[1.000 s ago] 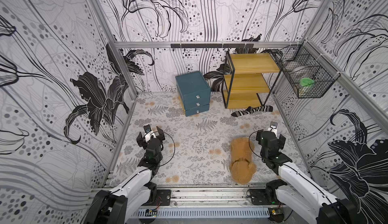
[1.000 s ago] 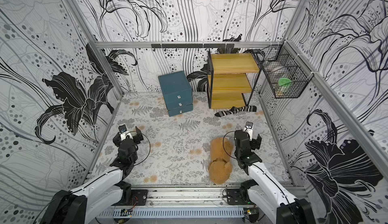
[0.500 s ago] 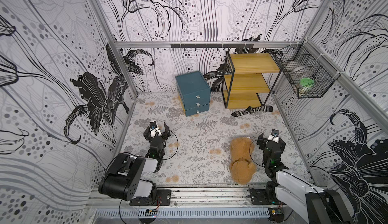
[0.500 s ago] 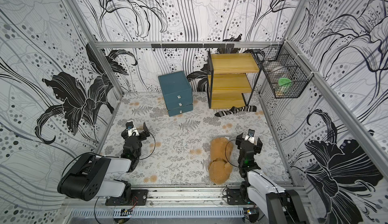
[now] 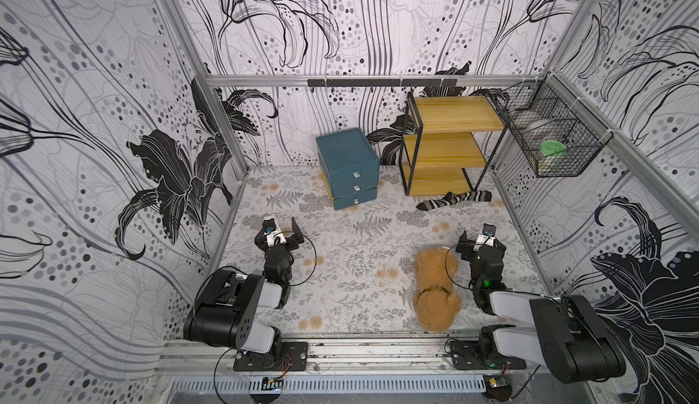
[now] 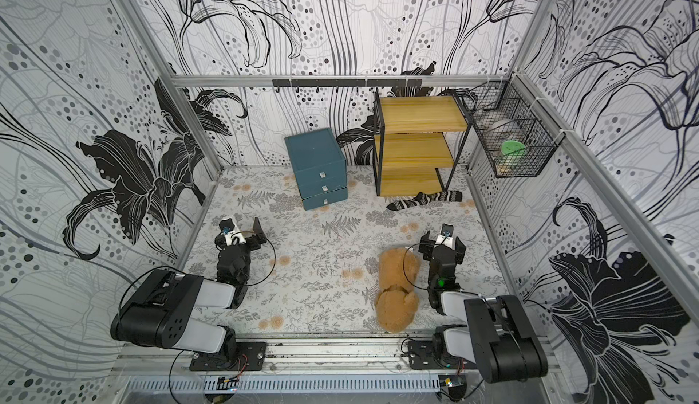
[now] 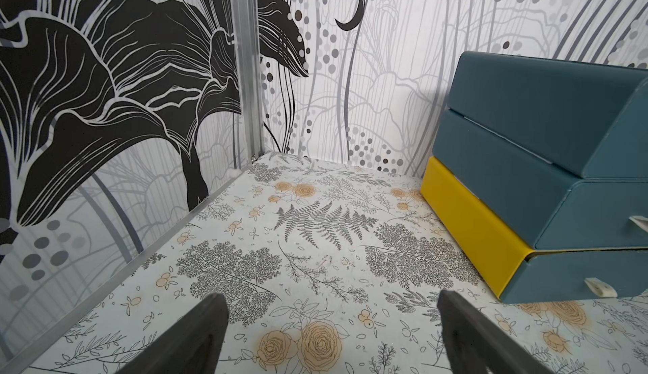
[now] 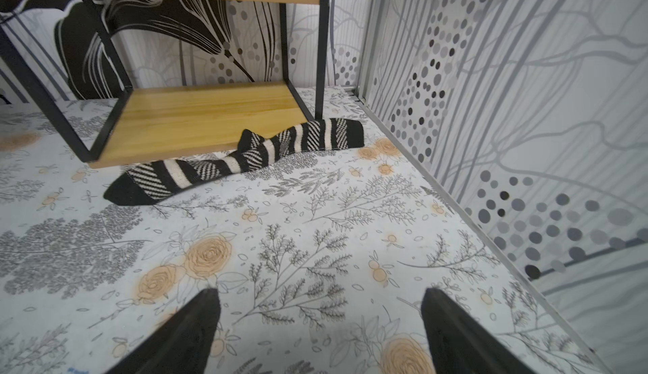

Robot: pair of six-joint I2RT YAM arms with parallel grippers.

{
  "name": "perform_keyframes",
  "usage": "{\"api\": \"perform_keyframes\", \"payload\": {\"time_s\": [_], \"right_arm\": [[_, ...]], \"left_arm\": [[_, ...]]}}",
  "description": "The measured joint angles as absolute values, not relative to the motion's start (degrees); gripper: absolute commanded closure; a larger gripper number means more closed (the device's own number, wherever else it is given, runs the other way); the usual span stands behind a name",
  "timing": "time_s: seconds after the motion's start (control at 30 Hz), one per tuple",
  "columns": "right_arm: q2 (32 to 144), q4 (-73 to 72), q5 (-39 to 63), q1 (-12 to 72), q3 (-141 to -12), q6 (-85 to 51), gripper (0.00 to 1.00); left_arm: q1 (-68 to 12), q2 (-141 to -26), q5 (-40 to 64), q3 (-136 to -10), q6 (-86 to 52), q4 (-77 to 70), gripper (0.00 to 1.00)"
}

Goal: Place the brooch boxes into the drawer by color
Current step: Reset both arms

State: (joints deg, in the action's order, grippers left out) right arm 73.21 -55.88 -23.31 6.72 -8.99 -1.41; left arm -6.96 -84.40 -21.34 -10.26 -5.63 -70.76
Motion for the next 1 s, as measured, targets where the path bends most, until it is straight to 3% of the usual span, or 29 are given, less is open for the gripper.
{"api": "perform_keyframes", "payload": {"time_s": [0.43,0.8,1.0], "right_arm": [[66.08,-56.93,-17.08,4.78,-6.90,-2.02,0.04],[83.77,-66.74,-11.60,1.56,-8.69,0.32,0.04],[85.56,-67.55,-11.27,1.56,-10.57,0.73,0.04]], "left_arm": [[-6.94,-84.42,-20.51,-10.26,-5.80,-70.78,0.02],[-6.68,-84.42,-20.34,-10.26,-5.96,-70.76,0.02],[-6.63,-84.42,-20.32,-10.26,-5.96,-70.76,0.02]]}}
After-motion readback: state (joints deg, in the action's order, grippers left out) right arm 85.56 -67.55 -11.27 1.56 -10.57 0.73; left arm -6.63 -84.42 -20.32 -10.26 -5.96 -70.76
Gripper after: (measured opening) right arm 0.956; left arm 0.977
